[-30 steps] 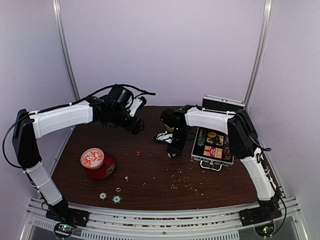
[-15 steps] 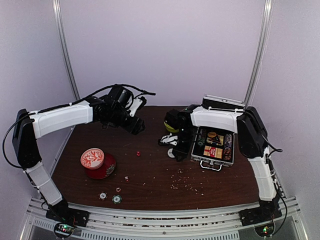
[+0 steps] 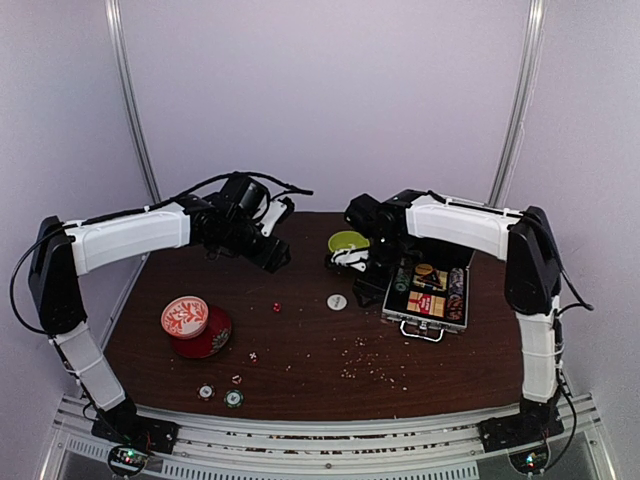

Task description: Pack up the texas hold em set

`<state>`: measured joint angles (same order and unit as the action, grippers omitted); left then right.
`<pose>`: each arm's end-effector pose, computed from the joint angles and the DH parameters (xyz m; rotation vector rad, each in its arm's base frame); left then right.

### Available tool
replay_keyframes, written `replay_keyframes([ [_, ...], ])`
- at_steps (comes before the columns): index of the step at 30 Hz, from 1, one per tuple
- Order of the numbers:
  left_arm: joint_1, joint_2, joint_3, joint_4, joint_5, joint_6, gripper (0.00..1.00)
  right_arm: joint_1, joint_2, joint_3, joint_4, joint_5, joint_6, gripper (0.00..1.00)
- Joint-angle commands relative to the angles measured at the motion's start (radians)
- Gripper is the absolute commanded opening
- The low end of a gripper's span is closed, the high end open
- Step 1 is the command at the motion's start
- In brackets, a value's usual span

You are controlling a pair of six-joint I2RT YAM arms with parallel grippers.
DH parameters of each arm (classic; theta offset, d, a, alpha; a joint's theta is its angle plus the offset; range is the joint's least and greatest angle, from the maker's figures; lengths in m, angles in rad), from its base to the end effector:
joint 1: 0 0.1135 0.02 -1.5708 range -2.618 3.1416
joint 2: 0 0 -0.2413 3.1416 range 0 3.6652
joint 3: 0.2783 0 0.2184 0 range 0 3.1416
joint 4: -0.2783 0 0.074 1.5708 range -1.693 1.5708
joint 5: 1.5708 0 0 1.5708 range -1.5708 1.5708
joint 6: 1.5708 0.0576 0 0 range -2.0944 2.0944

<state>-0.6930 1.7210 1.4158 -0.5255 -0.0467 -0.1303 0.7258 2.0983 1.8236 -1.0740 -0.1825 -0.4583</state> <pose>0.2811 -0.2299 0.2491 0.6525 2.3366 -0.3246 0.2838 0.2658 0.1954 -1.6601 2.4148 0.3093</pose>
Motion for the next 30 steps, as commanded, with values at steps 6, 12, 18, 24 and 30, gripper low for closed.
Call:
replay_keyframes([
  [6,0.010,-0.026,0.024,0.012,-0.042,-0.012,0.66,0.016,0.280,0.307,-0.018,-0.051,0.015,0.67],
  [12,0.018,-0.042,0.023,0.013,-0.041,-0.011,0.66,0.021,0.362,0.367,-0.008,-0.057,0.033,0.68],
  [18,0.020,-0.052,0.024,0.013,-0.029,-0.011,0.66,0.022,0.394,0.358,-0.010,-0.061,0.033,0.65],
  [24,0.020,-0.052,0.024,0.012,-0.026,-0.011,0.66,0.026,0.397,0.330,0.003,-0.036,0.032,0.61],
  [30,0.022,-0.051,0.023,0.013,-0.022,-0.012,0.66,0.026,0.415,0.345,0.012,-0.048,0.048,0.61],
])
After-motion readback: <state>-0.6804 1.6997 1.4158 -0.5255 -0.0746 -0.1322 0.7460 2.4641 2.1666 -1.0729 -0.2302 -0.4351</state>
